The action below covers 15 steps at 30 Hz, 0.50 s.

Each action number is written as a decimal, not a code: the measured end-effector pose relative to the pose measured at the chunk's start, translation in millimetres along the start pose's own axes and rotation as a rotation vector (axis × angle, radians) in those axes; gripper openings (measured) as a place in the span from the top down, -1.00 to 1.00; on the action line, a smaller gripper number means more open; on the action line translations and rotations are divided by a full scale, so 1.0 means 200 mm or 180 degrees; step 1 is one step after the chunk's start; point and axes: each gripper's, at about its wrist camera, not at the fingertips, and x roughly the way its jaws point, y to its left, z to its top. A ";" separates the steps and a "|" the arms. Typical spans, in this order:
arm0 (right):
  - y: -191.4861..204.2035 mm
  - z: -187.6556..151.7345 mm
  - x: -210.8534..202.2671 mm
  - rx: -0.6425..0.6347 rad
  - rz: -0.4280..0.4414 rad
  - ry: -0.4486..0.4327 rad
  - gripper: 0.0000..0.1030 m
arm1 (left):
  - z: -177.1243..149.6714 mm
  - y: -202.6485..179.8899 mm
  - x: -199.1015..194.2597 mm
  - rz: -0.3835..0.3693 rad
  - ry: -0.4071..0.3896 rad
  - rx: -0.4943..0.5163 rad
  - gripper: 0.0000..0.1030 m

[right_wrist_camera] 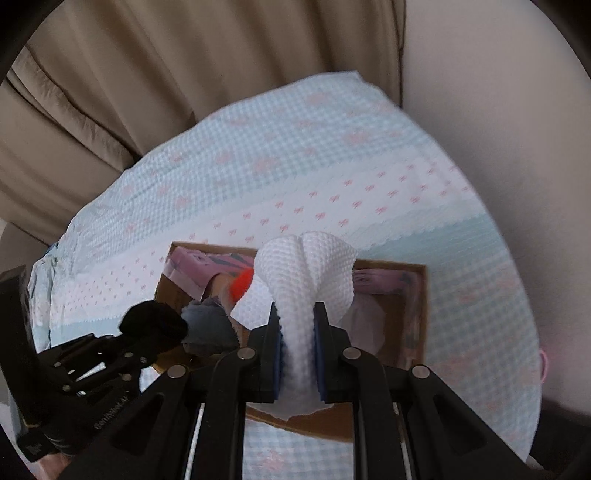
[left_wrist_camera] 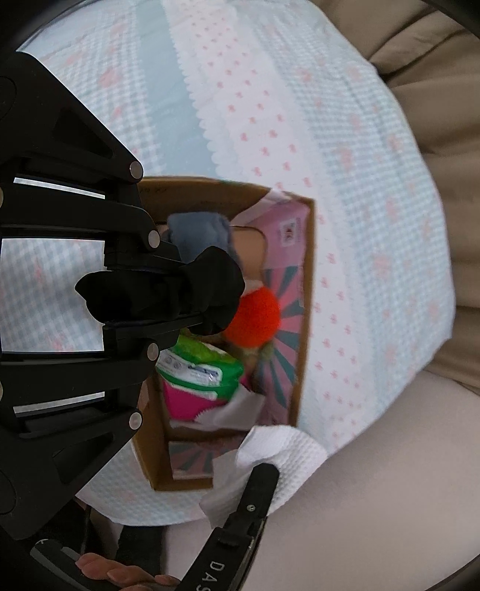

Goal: Organize soft objects
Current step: 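Carry the black item and white tissue into the box and open both grippers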

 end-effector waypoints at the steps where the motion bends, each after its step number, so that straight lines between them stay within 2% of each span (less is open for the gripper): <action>1: 0.00 0.00 0.03 -0.0006 0.0024 0.0035 0.74 | 0.00 0.01 0.02 0.0007 0.0038 -0.0004 0.71; 5: 0.02 0.01 0.15 0.0003 0.0137 0.0224 0.74 | -0.03 0.03 0.14 0.0080 0.0244 0.0009 0.71; 11: 0.07 0.03 0.24 -0.0063 0.0259 0.0384 0.74 | -0.02 0.07 0.19 0.0132 0.0330 0.0033 0.70; 12: 0.07 0.04 0.26 -0.0053 0.0274 0.0408 0.74 | -0.01 0.07 0.19 0.0170 0.0337 0.0046 0.58; 14: 0.07 0.06 0.30 -0.0001 0.0309 0.0514 0.68 | 0.01 0.06 0.20 0.0238 0.0345 0.0068 0.06; 15: 0.06 0.07 0.32 0.0044 0.0320 0.0584 0.60 | 0.02 0.06 0.19 0.0273 0.0334 0.0075 -0.60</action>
